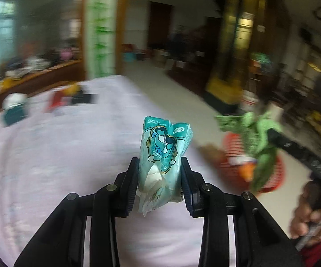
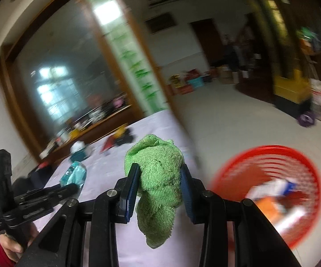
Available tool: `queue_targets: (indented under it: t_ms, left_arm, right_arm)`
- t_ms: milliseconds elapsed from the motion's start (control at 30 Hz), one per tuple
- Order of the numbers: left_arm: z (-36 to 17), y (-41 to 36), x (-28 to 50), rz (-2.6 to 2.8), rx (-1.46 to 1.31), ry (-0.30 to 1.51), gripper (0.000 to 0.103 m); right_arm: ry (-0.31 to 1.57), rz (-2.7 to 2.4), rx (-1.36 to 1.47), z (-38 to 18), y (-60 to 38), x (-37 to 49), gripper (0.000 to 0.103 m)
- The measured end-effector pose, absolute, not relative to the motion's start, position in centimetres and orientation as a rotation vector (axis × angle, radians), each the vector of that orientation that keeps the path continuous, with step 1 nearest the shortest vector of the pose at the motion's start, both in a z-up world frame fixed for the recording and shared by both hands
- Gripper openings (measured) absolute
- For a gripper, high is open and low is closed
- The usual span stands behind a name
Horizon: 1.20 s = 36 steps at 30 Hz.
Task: Collect trash
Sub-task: 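Carry towel and wipe pack over the red wastebasket and open both grippers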
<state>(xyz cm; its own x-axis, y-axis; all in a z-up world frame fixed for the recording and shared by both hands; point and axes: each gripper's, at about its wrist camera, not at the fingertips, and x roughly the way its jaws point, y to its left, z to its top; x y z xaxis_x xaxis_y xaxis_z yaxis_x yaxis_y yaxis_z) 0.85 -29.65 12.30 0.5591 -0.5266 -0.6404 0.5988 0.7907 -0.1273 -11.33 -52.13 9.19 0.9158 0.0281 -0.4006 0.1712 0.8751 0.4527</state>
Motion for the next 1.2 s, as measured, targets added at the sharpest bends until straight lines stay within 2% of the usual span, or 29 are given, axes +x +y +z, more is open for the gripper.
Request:
queue_targets:
  t_ms: [267,367,400,467,500,533,600,667,700,733,800,933,1200]
  left_arm:
    - [9.5,-44.4,-0.8,-0.920,0.097,0.866,0.036]
    - [8.2,-47.0,-0.7,-0.918,0.103,0.895,0.045]
    - [7.8,-47.7,-0.6,-0.909,0.104,0.901,0.050]
    - [7.2,-48.3,-0.2,-0.901,0.096,0.918,0.051]
    - [7.0,-48.6,-0.2,-0.898,0.098,0.926,0.051]
    - [7.0,-48.6,-0.2,-0.896,0.100,0.928,0.051]
    - [7.3,-48.2,-0.4,-0.892,0.104,0.915,0.057]
    - [8.0,-46.6,-0.7,-0.874,0.111,0.887,0.057]
    - [8.4,-46.1,-1.1,-0.868,0.115,0.865,0.057]
    - [8.8,-45.6,-1.6,-0.860,0.121,0.843,0.058]
    - [9.8,-44.0,-2.7,-0.833,0.136,0.782,0.070]
    - [11.4,-40.1,-5.3,-0.786,0.153,0.679,0.079]
    - [10.8,-31.7,-11.7,-0.690,0.245,0.568,0.093]
  right_arm:
    - [0.397,-0.208,0.604,7.6,-60.2,-16.2,0.039]
    - [0.411,-0.225,0.605,6.9,-62.0,-16.2,0.040]
    - [0.418,-0.225,0.611,6.6,-62.5,-16.0,0.042]
    - [0.440,-0.238,0.607,5.9,-63.2,-15.6,0.046]
    - [0.452,-0.253,0.604,5.6,-63.4,-15.3,0.052]
    - [0.450,-0.254,0.608,5.5,-63.5,-15.3,0.058]
    - [0.435,-0.247,0.617,5.5,-63.6,-15.7,0.058]
    - [0.439,-0.290,0.578,6.2,-63.0,-16.3,0.058]
    - [0.443,-0.306,0.565,6.4,-62.7,-16.5,0.062]
    - [0.449,-0.328,0.549,6.7,-62.1,-16.9,0.072]
    - [0.464,-0.393,0.485,7.6,-60.1,-17.8,0.084]
    - [0.484,-0.471,0.330,8.9,-54.9,-19.3,0.092]
    - [0.480,-0.586,0.182,8.8,-45.5,-24.1,0.099]
